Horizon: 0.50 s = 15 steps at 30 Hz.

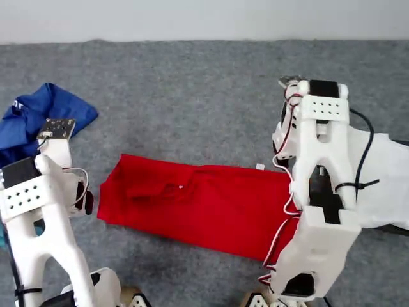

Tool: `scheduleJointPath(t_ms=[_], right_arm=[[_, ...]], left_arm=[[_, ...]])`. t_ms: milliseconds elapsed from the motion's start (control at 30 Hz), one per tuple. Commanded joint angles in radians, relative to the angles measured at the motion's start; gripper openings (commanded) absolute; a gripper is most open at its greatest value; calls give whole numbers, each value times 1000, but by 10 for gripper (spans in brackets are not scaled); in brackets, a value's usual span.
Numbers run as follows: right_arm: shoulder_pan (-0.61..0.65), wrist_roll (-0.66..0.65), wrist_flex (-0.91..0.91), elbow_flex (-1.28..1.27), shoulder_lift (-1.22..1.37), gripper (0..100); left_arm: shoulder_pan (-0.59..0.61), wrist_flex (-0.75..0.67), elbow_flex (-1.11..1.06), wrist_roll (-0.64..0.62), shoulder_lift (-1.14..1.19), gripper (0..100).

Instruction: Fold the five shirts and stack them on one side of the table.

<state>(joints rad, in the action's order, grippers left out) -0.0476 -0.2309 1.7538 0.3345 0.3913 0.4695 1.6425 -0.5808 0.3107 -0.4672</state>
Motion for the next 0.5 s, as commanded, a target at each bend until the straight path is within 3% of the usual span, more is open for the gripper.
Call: scheduleJointPath(t_ms=[0, 467], right_arm=[[-2, -3, 42, 3, -62, 292], [-2, -3, 44, -6, -67, 292]], left_arm=[[2, -5, 2, -5, -23, 131], [2, -9, -33, -5, -25, 131]])
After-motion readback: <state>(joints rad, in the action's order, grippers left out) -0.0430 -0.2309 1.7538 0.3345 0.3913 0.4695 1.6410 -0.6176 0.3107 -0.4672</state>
